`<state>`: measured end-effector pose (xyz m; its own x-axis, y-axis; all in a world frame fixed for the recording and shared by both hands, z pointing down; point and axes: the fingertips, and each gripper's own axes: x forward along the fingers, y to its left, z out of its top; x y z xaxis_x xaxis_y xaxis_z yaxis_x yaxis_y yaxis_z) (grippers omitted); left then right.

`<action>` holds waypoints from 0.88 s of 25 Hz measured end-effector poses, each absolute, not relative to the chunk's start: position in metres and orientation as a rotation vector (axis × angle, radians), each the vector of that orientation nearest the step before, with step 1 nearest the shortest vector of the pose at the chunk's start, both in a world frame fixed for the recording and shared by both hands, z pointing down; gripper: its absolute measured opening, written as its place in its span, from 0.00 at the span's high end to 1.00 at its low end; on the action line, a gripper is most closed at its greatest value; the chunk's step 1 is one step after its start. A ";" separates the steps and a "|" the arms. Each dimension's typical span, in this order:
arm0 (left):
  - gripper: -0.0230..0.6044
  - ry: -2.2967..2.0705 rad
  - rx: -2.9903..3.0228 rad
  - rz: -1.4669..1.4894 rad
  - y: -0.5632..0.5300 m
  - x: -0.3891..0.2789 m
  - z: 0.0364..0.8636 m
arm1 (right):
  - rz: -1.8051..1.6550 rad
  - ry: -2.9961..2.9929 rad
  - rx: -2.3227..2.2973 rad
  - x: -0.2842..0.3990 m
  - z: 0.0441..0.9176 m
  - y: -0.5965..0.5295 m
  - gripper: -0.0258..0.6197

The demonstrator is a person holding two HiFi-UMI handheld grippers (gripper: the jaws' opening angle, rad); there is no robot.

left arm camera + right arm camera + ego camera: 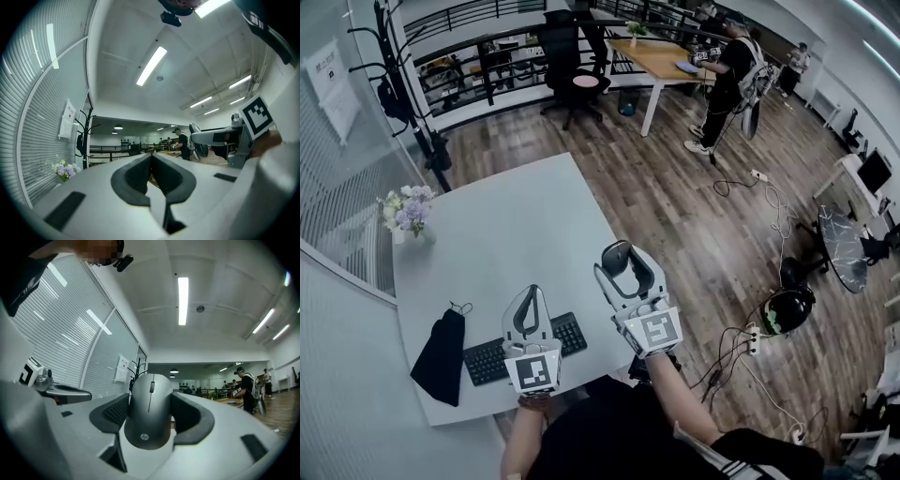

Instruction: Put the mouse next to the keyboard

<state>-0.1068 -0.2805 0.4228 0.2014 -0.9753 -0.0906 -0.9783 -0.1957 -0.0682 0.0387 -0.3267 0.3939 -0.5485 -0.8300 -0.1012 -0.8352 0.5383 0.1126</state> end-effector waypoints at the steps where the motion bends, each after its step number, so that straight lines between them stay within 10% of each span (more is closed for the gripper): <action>1: 0.95 1.919 -2.344 0.033 -0.281 -0.108 0.424 | 0.216 2.732 -1.476 0.038 0.398 -0.328 0.52; 22: 0.95 1.961 -2.378 -0.059 -0.280 -0.106 0.454 | -0.032 2.854 -1.523 0.043 0.489 -0.338 0.52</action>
